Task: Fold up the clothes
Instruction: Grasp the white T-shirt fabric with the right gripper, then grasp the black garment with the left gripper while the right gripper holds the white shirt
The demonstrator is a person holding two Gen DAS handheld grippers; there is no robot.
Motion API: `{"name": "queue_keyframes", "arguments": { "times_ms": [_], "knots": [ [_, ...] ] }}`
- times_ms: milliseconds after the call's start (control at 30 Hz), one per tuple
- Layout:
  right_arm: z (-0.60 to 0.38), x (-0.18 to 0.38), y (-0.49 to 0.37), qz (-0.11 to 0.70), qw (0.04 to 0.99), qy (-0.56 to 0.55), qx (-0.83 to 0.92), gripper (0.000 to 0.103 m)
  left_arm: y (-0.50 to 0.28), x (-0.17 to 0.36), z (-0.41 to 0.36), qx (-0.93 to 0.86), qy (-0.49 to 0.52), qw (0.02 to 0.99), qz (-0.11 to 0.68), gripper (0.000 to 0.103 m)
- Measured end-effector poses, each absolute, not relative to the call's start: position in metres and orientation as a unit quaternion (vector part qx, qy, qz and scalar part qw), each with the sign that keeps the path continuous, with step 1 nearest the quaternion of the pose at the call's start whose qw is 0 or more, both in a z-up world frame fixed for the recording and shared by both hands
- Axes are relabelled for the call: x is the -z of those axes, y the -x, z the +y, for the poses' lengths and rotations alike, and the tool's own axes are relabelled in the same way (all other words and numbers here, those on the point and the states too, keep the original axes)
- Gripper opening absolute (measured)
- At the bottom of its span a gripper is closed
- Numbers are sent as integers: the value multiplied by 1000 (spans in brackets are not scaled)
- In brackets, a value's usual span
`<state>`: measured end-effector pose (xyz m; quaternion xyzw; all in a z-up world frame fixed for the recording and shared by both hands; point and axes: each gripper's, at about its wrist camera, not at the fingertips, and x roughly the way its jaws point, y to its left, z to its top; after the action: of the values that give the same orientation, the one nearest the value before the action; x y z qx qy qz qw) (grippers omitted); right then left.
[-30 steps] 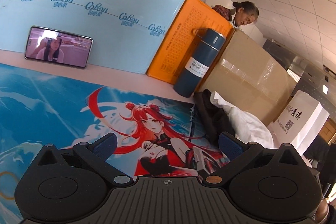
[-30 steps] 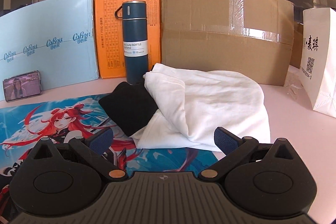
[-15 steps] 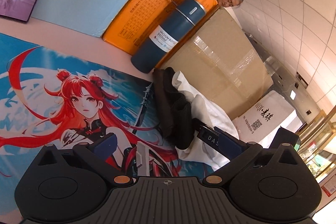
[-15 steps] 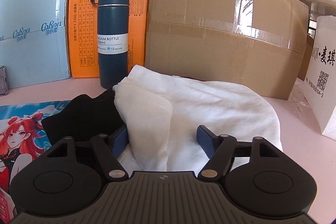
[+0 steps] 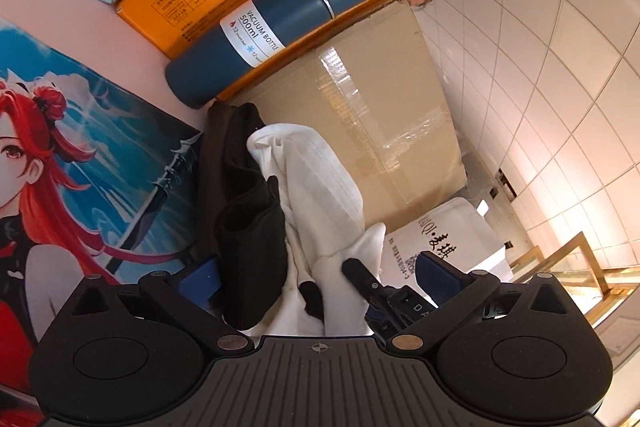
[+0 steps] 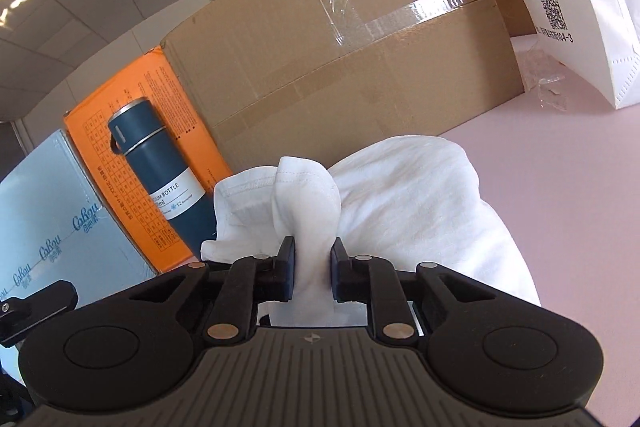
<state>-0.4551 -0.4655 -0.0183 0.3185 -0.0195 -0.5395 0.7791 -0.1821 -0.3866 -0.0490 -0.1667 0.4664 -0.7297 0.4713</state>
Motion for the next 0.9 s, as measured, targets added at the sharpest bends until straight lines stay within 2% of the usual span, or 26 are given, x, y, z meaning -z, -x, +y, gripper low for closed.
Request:
{"name": "queue_keyframes", "arguments": {
  "times_ms": [200, 300, 467, 533, 600, 633, 667, 733, 800, 833, 900],
  "knots": [
    [-466, 19, 453, -20, 793, -331, 511, 16, 184, 38, -382, 746, 185, 461, 443, 103],
    [-463, 17, 445, -13, 803, -317, 504, 23, 186, 31, -379, 756, 188, 454, 432, 103],
    [-471, 16, 428, 15, 817, -301, 492, 52, 198, 42, -398, 742, 162, 469, 451, 103],
    [-477, 19, 421, 30, 825, -303, 476, 57, 202, 49, -405, 737, 160, 470, 459, 102],
    [-480, 21, 418, 36, 826, -306, 473, 53, 206, 50, -407, 735, 164, 472, 459, 102],
    [-481, 22, 419, 33, 825, -306, 474, 38, 208, 51, -408, 735, 164, 472, 458, 101],
    [-482, 23, 422, 28, 823, -312, 475, 25, 209, 51, -409, 735, 165, 473, 457, 96],
    [-484, 27, 434, 9, 814, -335, 474, 14, 211, 54, -409, 727, 157, 488, 456, 83],
    [-482, 29, 447, -23, 807, -358, 469, 13, 213, 58, -408, 719, 148, 506, 454, 56],
    [-481, 30, 454, -41, 804, -368, 466, 12, 213, 59, -407, 714, 143, 515, 452, 47],
    [-475, 29, 464, -75, 806, -373, 454, 12, 213, 65, -407, 704, 126, 537, 447, 15]
  ]
}}
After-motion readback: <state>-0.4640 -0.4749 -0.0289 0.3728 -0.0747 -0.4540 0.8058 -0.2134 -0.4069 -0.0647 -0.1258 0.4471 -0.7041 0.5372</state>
